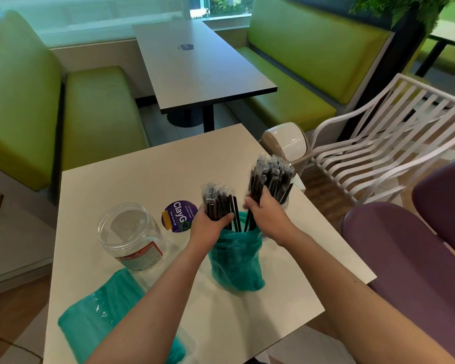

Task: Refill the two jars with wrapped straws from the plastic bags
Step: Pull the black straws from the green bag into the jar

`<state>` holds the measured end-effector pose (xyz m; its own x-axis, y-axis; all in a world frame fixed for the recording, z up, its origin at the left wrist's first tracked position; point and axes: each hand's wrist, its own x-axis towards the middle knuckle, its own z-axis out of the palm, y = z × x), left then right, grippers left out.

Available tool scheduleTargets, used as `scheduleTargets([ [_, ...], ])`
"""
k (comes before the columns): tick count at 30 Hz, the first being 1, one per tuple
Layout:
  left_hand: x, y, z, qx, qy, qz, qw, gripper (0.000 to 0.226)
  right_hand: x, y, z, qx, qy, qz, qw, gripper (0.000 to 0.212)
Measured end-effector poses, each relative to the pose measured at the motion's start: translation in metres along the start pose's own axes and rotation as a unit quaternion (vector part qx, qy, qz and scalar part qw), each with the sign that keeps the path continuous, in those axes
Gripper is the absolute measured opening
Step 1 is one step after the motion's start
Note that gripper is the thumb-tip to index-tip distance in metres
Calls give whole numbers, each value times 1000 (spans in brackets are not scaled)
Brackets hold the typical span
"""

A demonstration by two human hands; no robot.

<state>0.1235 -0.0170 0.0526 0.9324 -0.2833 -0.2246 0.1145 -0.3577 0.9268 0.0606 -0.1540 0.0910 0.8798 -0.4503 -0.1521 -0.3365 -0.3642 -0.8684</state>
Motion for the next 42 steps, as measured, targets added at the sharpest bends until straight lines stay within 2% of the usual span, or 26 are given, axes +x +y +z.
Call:
scheduleTargets([
  [4,1,0,1,6,-3,-1,1000,41,5,-21,-23,29,59,-36,997,21],
  [7,1,0,2,15,-6,0,1000,49,10,-41,-47,44,102,-54,992,24],
  [11,0,0,2,12,-4,3,1000,50,14,-63,-72,73,157,-82,981,15],
  [15,-1,0,3,12,-4,2,1000,51,18,-72,-84,46,208,-112,971,16],
  [20,-1,0,3,8,-6,-3,1000,52,24,-58,-66,-45,194,-110,974,24],
  [24,-1,-2,3,16,-5,-8,1000,52,28,-44,-40,-54,146,-66,986,34],
  [26,-1,-3,2,16,-5,-10,1000,51,30,-36,-30,-109,124,-45,985,39],
  [28,-1,-3,2,14,-5,-11,1000,51,31,-27,-22,-166,93,-23,982,36],
  [32,-2,-2,1,5,-6,-5,1000,46,35,-13,-17,-188,55,12,981,29],
  [36,0,-3,1,1,-9,-8,1000,45,39,-22,-19,-151,99,-44,983,59],
  [39,0,-3,1,-8,-8,-13,1000,46,40,-32,-20,-83,159,-107,978,44],
  [42,1,-3,0,-15,-8,-16,1000,45,43,-25,-16,-96,165,-107,976,30],
])
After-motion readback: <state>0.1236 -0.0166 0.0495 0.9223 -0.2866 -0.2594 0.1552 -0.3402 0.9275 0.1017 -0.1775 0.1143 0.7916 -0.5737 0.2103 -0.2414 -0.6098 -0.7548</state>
